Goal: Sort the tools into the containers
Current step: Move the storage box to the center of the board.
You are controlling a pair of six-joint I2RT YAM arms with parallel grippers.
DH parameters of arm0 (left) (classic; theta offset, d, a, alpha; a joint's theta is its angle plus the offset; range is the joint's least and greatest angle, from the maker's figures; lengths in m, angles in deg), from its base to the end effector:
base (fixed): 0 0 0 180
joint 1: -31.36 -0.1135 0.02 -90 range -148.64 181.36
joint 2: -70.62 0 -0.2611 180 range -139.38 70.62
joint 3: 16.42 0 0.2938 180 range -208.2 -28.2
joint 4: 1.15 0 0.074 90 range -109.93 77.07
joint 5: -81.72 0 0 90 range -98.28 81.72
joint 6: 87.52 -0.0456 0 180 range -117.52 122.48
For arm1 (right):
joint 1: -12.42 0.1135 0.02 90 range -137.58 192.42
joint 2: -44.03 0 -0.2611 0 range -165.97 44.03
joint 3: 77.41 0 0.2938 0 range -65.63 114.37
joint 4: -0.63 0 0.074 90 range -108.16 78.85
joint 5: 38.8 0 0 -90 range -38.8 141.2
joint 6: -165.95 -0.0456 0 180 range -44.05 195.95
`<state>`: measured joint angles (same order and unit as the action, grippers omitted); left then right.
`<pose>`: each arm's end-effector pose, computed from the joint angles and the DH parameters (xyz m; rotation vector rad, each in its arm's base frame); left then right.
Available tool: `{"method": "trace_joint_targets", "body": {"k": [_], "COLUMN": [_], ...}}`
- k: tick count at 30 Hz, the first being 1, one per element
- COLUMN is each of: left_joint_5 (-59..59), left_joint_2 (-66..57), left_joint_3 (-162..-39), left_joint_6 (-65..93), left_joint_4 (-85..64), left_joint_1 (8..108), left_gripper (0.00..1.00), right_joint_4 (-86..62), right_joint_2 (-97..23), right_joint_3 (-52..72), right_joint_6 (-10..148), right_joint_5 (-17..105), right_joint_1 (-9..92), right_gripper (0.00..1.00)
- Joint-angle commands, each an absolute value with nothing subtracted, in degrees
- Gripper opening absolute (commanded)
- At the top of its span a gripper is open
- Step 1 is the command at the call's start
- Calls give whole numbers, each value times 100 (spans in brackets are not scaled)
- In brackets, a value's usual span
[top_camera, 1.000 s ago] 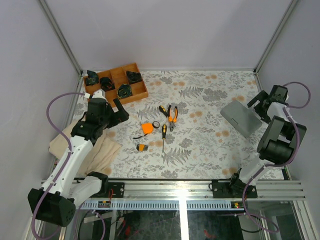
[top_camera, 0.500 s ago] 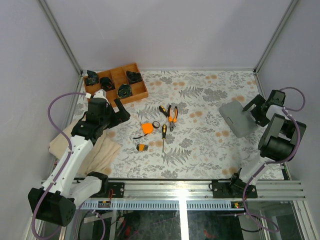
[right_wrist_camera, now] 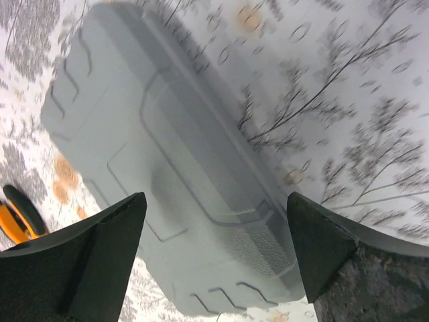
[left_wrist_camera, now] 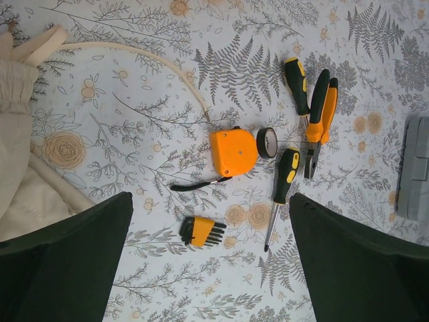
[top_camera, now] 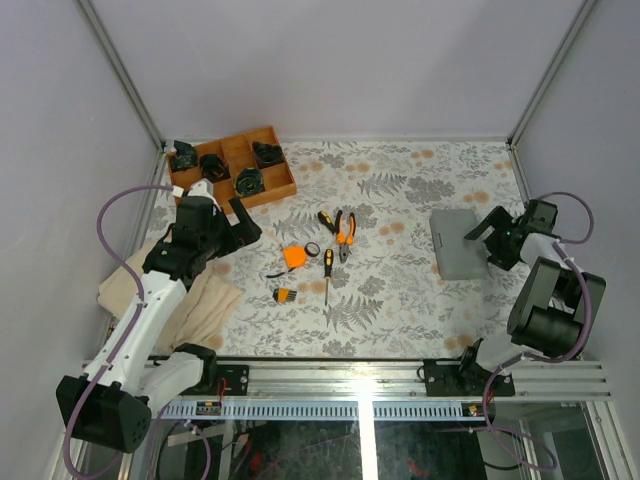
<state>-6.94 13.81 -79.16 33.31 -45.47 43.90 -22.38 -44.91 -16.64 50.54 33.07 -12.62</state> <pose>0.2565 -0.0582 0.2881 -0.3491 2.2498 -0.4315 0.3210 -0.1343 0.1444 0.9153 2.2647 0.3919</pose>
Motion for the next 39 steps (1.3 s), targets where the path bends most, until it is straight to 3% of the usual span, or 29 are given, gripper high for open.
{"method": "trace_joint_targets", "body": {"k": [1,8,19,30,39], "left_joint_5": [-592,-722,-839,-429,-5], "left_joint_2": [1510,1652,1767,1691,1399], "left_joint_3": [-7836,-7737,-7696,-7602,-7462], "left_joint_6": [3323,3367,3454,3105,3124], "left_joint_4": [-4182,-4085,-4062,-3898,-3643], "left_joint_1": [4344,4349,4347,4347,4351], "left_gripper": [99,99,100,100,99], "right_joint_4": [-2228,-2275,-2204,-1788,-1916], "right_joint_2": [-3912,-3445,-4010,-5587,-5564], "right_joint_3": [-1913,-2141,-1335,-500,-847], "right_joint_6": [4995,4921,5213,5169,5496], "right_joint_5": [2971,3091,4209,3330,3155], "right_joint_1": [-834,128,170,182,632], "right_gripper": [92,91,96,96,93]}}
